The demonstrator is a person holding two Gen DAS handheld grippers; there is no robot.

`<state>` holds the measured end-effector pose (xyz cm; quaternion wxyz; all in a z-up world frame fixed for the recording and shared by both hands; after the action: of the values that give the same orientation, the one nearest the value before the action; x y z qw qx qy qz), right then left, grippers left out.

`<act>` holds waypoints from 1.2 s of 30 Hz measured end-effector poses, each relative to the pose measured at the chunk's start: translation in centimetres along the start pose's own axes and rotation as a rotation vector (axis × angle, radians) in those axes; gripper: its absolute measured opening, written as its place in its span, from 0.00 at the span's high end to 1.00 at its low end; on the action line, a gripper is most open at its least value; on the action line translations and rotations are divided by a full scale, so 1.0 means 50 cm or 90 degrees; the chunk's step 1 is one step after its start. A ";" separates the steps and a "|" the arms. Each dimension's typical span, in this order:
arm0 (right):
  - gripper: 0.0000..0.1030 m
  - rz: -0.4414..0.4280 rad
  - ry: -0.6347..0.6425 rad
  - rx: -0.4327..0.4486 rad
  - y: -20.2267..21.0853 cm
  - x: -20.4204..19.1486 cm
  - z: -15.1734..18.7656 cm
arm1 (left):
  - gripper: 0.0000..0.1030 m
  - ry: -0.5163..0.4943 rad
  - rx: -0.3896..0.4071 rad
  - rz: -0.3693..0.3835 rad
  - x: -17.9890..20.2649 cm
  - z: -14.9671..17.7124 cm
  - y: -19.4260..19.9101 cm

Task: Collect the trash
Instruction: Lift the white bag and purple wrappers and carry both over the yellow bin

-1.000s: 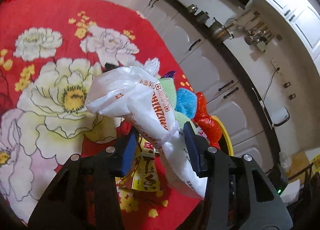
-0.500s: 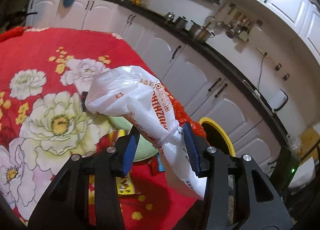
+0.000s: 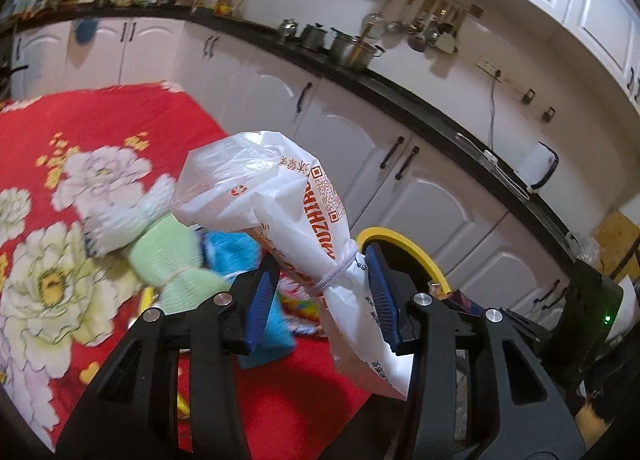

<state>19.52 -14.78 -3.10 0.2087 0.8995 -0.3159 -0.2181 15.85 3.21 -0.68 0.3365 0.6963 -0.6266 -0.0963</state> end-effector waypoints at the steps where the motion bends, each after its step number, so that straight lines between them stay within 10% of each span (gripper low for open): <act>1: 0.83 0.002 -0.001 0.003 0.004 0.003 -0.003 | 0.64 -0.007 0.002 0.002 0.014 -0.005 -0.004; 36: 0.82 0.088 -0.146 0.048 0.074 0.315 0.001 | 0.64 -0.172 -0.011 0.026 0.349 -0.059 -0.291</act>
<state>28.85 -27.83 -5.33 0.1517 0.8520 -0.4066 -0.2929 32.65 -12.32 -1.99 0.2567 0.6614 -0.6792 -0.1877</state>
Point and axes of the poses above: each gripper's, at about its wrist camera, not at the fingertips, and y roughly against the way its jaws point, x to its right, z to its underside, the point moved 6 cm from there along -y, roughly the way its jaws point, and after that the axes turned 11 degrees about -z, right-handed, at the moved point
